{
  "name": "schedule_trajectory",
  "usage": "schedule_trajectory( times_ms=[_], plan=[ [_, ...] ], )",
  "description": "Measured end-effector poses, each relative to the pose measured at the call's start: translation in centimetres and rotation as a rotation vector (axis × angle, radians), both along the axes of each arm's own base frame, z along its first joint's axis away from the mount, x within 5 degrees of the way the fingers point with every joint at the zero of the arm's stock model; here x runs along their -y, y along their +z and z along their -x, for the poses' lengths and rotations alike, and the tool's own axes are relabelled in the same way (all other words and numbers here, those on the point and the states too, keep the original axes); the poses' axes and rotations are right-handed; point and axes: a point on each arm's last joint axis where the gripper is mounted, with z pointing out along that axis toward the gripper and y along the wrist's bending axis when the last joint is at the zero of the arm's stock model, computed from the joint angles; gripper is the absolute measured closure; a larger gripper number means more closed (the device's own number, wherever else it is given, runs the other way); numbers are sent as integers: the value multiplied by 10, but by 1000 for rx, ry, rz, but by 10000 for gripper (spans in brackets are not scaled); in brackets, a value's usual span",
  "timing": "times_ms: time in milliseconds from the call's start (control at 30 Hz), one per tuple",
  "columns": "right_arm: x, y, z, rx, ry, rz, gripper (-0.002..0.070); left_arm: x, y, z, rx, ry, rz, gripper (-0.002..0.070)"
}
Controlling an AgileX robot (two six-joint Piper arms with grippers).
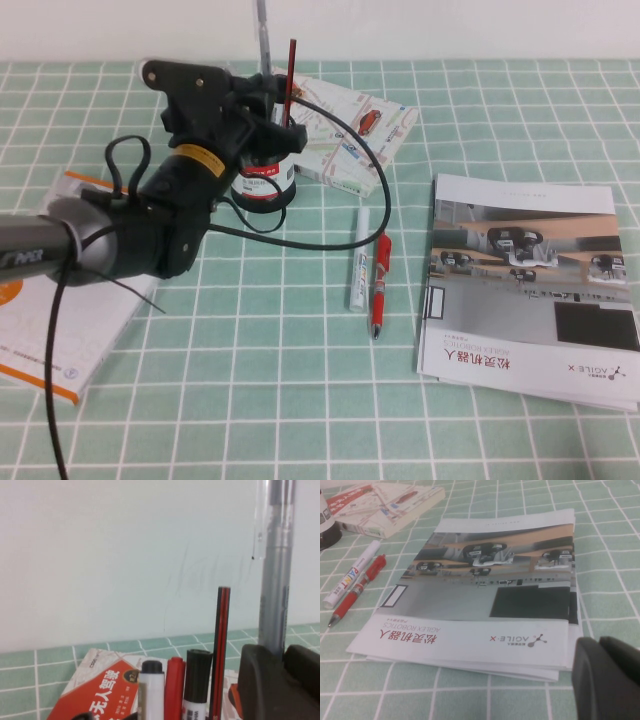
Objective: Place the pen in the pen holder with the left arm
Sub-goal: Place the pen onto the pen holder
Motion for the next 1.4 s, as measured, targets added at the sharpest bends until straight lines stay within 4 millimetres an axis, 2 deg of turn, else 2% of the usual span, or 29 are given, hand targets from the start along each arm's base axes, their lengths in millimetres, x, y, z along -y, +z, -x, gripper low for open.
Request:
schedule_trajectory(
  times_ms=[367, 867, 967, 1167, 1267, 1400],
  plan=[
    [0, 0, 0, 0, 0, 0, 696, 3, -24, -5, -46, -7, -29, 637],
    [0, 0, 0, 0, 0, 0, 696, 5, -24, -4, -23, -28, -78, 631],
    [0, 0, 0, 0, 0, 0, 696, 5, -25, -4, -26, -33, -87, 587],
    [0, 0, 0, 0, 0, 0, 696, 5, -25, -4, -28, -35, -96, 404],
    [0, 0, 0, 0, 0, 0, 696, 5, -24, -4, -25, -34, -115, 371],
    [0, 0, 0, 0, 0, 0, 696, 2, -2, 2, -23, -33, -181, 370]
  ],
)
